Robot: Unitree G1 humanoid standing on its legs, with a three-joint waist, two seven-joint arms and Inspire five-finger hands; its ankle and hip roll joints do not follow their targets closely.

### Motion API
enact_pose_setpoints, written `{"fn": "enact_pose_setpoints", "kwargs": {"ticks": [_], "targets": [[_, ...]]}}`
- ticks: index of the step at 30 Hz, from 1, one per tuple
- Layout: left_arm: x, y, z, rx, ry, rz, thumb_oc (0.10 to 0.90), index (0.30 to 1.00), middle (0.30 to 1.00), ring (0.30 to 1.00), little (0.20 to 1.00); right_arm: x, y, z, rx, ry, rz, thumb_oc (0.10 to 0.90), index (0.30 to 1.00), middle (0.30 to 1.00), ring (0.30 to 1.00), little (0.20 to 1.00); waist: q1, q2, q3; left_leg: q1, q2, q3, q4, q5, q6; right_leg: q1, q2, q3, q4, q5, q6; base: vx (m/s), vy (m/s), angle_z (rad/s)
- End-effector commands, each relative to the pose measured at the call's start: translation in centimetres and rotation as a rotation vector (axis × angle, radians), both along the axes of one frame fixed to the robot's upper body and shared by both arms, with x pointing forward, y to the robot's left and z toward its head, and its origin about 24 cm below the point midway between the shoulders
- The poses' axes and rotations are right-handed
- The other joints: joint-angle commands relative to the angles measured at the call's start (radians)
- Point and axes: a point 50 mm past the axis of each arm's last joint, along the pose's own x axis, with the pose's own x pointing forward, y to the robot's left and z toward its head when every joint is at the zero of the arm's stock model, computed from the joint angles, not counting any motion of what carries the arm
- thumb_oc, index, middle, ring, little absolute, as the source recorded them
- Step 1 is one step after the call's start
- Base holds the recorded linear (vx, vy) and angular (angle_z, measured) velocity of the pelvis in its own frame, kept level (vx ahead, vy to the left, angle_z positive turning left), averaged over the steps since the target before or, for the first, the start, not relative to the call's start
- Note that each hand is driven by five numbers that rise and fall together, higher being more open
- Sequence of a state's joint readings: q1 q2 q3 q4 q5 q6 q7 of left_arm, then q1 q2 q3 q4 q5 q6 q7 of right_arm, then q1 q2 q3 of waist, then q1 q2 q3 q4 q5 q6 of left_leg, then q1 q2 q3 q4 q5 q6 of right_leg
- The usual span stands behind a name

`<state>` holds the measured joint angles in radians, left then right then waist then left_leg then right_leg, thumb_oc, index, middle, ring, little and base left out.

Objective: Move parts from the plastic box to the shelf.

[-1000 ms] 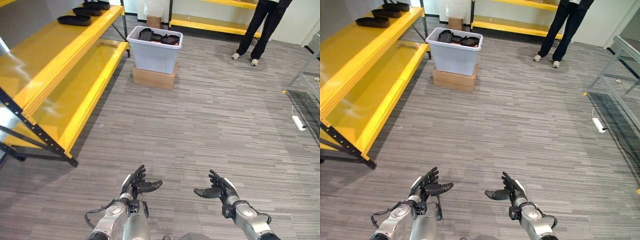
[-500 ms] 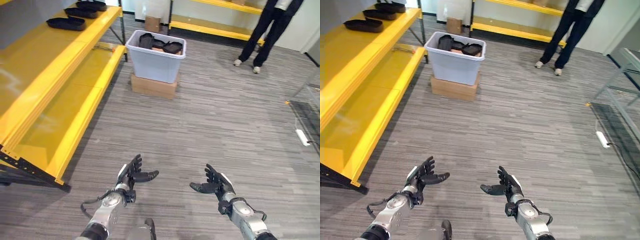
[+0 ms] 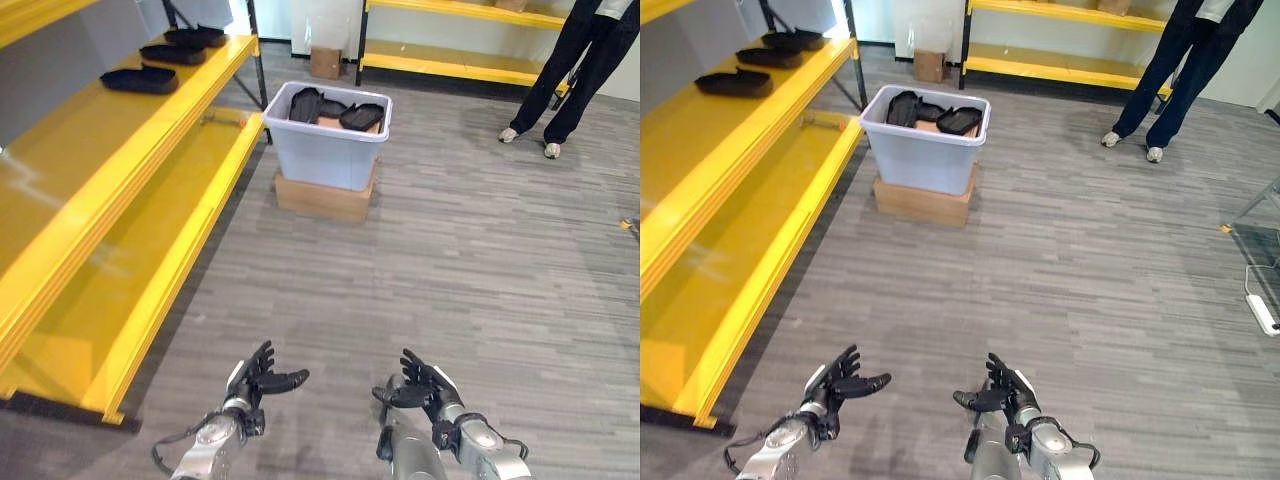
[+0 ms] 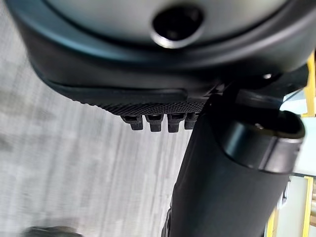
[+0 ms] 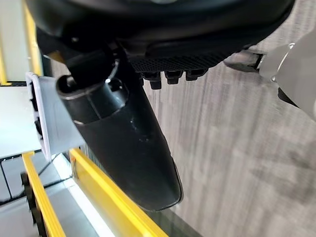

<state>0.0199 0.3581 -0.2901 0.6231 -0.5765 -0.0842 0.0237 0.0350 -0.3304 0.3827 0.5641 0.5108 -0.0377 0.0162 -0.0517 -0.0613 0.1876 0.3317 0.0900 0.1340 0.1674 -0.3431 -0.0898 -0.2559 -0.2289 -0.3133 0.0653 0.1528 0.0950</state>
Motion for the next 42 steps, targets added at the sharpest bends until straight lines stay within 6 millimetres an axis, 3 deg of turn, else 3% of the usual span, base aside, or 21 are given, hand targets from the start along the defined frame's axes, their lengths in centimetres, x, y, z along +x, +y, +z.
{"fn": "enact_pose_setpoints", "kwargs": {"ticks": [1,4,5,6,8,9,11,12,13,15,18,20,23,29,32,33,34,35,37,39,42], "targets": [[4.6,-2.0,4.7,-0.031,-0.284,-0.115,0.900,1.000,1.000,1.000,1.000,4.3,-1.3,3.7,-0.032,-0.217,-0.015,0.900,1.000,1.000,1.000,1.000,-0.032,-0.009,-0.073,-0.060,0.134,0.030,0.058,0.148,0.018,-0.008,0.001,0.044,0.044,0.017,0.077,0.44,-0.206,0.63],[4.9,-2.4,4.8,-0.054,-0.292,-0.109,0.900,1.000,1.000,1.000,1.000,4.4,-1.6,3.7,-0.042,-0.218,-0.015,0.900,1.000,1.000,1.000,1.000,-0.043,0.008,-0.096,-0.045,0.181,0.022,0.056,0.211,0.004,-0.035,0.042,0.053,0.113,-0.038,0.048,0.32,-0.169,0.25],[4.8,-2.5,4.8,-0.060,-0.287,-0.103,0.900,1.000,1.000,1.000,1.000,4.4,-1.8,3.7,-0.052,-0.213,-0.018,0.900,1.000,1.000,1.000,1.000,-0.040,0.018,-0.100,-0.063,0.215,0.018,0.112,0.286,-0.005,-0.031,0.068,0.053,0.144,-0.075,0.024,0.24,-0.232,-0.22],[4.7,-2.6,4.8,-0.068,-0.284,-0.100,0.900,1.000,1.000,1.000,1.000,4.3,-1.9,3.5,-0.058,-0.207,-0.015,0.900,1.000,1.000,1.000,1.000,-0.039,0.023,-0.108,-0.119,0.261,-0.015,0.256,0.417,-0.006,-0.013,0.104,0.052,0.158,-0.113,-0.020,0.31,-0.364,-0.31],[4.9,-2.8,4.9,-0.075,-0.280,-0.100,0.900,1.000,1.000,1.000,1.000,4.3,-2.0,3.5,-0.057,-0.204,-0.027,0.900,1.000,1.000,1.000,1.000,-0.012,0.006,-0.078,-0.285,0.293,-0.095,0.535,0.536,0.008,0.055,0.166,0.075,0.152,-0.180,-0.081,0.25,-0.449,-0.18],[5.2,-3.0,5.1,-0.072,-0.290,-0.111,0.900,1.000,1.000,1.000,1.000,4.6,-2.2,3.7,-0.059,-0.218,-0.034,0.900,1.000,1.000,1.000,1.000,0.011,-0.015,-0.038,-0.388,0.286,-0.146,0.666,0.557,0.023,0.083,0.187,0.075,0.150,-0.195,-0.118,0.13,-0.416,-0.12],[5.7,-3.5,5.7,-0.077,-0.311,-0.133,0.900,1.000,1.000,1.000,1.000,4.9,-2.4,4.1,-0.058,-0.234,-0.040,0.900,1.000,1.000,1.000,1.000,0.033,-0.037,0.001,-0.526,0.254,-0.187,0.773,0.461,0.057,0.130,0.190,0.067,0.130,-0.219,-0.132,0.20,-0.233,-0.35],[6.0,-3.8,5.8,-0.073,-0.320,-0.140,0.900,1.000,1.000,1.000,1.000,5.1,-3.0,4.4,-0.076,-0.244,-0.051,0.900,1.000,1.000,1.000,1.000,0.047,-0.042,0.013,-0.632,0.240,-0.121,0.685,0.403,0.029,0.186,0.181,0.065,0.108,-0.239,-0.114,0.28,-0.052,-0.43],[6.0,-3.8,5.8,-0.073,-0.320,-0.140,0.900,1.000,1.000,1.000,1.000,5.1,-3.0,4.4,-0.076,-0.244,-0.052,0.900,1.000,1.000,1.000,1.000,0.049,-0.042,0.014,-0.629,0.240,-0.119,0.684,0.402,0.030,0.187,0.179,0.067,0.108,-0.239,-0.113,0.32,0.067,-0.21],[6.0,-4.0,5.7,-0.077,-0.321,-0.144,0.900,1.000,1.000,1.000,1.000,4.9,-3.5,4.6,-0.084,-0.248,-0.059,0.900,1.000,1.000,1.000,1.000,0.055,-0.041,0.020,-0.637,0.254,-0.063,0.479,0.403,0.007,0.228,0.164,0.080,0.099,-0.257,-0.091,0.28,0.186,-0.02],[6.0,-3.9,5.6,-0.060,-0.320,-0.148,0.900,1.000,1.000,1.000,1.000,4.6,-3.6,4.5,-0.089,-0.249,-0.058,0.900,1.000,1.000,1.000,1.000,0.076,-0.023,0.023,-0.608,0.257,0.008,-0.027,0.545,-0.021,0.280,0.149,0.092,0.099,-0.281,-0.061,0.39,0.310,-0.26],[6.2,-3.9,5.6,-0.053,-0.320,-0.152,0.900,1.000,1.000,1.000,1.000,4.2,-3.7,4.1,-0.092,-0.228,-0.060,0.900,1.000,1.000,1.000,1.000,0.086,-0.008,0.013,-0.616,0.244,0.004,-0.132,0.569,-0.028,0.326,0.144,0.092,0.109,-0.313,-0.048,0.38,0.236,-0.19],[6.0,-3.6,5.5,-0.052,-0.314,-0.146,0.900,1.000,1.000,1.000,1.000,3.6,-3.6,3.6,-0.077,-0.206,-0.064,0.900,1.000,1.000,1.000,1.000,0.076,-0.004,-0.026,-0.579,0.248,0.017,-0.116,0.574,-0.030,0.360,0.098,0.102,0.146,-0.346,-0.017,0.44,0.296,-0.26],[5.9,-2.6,5.9,-0.013,-0.322,-0.166,0.900,1.000,1.000,1.000,1.000,3.5,-2.8,3.3,-0.034,-0.204,-0.083,0.900,1.000,1.000,1.000,1.000,0.088,-0.046,-0.063,-0.638,0.207,0.032,0.121,0.410,0.010,0.430,-0.004,0.109,0.099,-0.275,0.037,0.33,0.237,-0.03],[5.9,-2.0,6.1,0.014,-0.327,-0.168,0.900,1.000,1.000,1.000,1.000,3.9,-2.4,3.6,-0.029,-0.220,-0.068,0.900,1.000,1.000,1.000,1.000,0.097,-0.060,-0.076,-0.638,0.163,0.057,0.215,0.297,0.067,0.403,-0.087,0.130,0.151,-0.098,0.066,0.37,0.480,-0.11],[6.1,-2.1,6.5,0.021,-0.344,-0.183,0.900,1.000,1.000,1.000,1.000,4.3,-1.8,4.1,-0.011,-0.246,-0.059,0.900,1.000,1.000,1.000,1.000,0.086,-0.042,-0.060,-0.591,0.104,0.071,0.219,0.240,0.125,0.295,-0.114,0.185,0.345,0.041,0.043,0.25,0.503,-0.03],[6.1,-2.1,6.5,0.021,-0.344,-0.183,0.900,1.000,1.000,1.000,1.000,4.3,-1.8,4.1,-0.011,-0.246,-0.059,0.900,1.000,1.000,1.000,1.000,0.086,-0.042,-0.060,-0.591,0.104,0.071,0.219,0.240,0.125,0.295,-0.114,0.185,0.345,0.041,0.043,0.34,0.672,0.55],[6.0,-1.8,6.6,0.038,-0.346,-0.191,0.900,1.000,1.000,1.000,1.000,4.5,-1.1,4.3,0.005,-0.262,-0.044,0.900,1.000,1.000,1.000,1.000,0.071,-0.016,-0.037,-0.523,0.074,0.075,0.209,0.190,0.145,0.233,-0.121,0.173,0.469,0.038,0.040,0.42,0.569,0.33],[5.8,-1.5,6.3,0.044,-0.329,-0.189,0.900,1.000,1.000,1.000,1.000,4.4,-0.5,4.5,0.027,-0.270,-0.020,0.900,1.000,1.000,1.000,1.000,0.037,0.004,-0.004,-0.406,0.041,0.093,0.157,0.190,0.162,0.069,-0.045,0.107,0.542,-0.110,0.015,0.48,0.494,-0.04],[5.7,-1.5,6.1,0.037,-0.322,-0.179,0.900,1.000,1.000,1.000,1.000,4.2,-0.6,4.4,0.027,-0.264,-0.021,0.900,1.000,1.000,1.000,1.000,0.023,0.002,0.005,-0.356,0.024,0.083,0.161,0.139,0.150,0.050,-0.037,0.076,0.464,-0.172,0.027,0.37,0.084,0.04],[5.4,-1.4,5.8,0.019,-0.314,-0.162,0.900,1.000,1.000,1.000,1.000,4.1,-0.8,4.2,0.020,-0.254,-0.023,0.900,1.000,1.000,1.000,1.000,0.010,0.005,0.007,-0.286,0.027,0.083,0.147,0.106,0.124,0.027,-0.021,0.025,0.249,-0.148,0.048,0.36,-0.010,1.05]]}}
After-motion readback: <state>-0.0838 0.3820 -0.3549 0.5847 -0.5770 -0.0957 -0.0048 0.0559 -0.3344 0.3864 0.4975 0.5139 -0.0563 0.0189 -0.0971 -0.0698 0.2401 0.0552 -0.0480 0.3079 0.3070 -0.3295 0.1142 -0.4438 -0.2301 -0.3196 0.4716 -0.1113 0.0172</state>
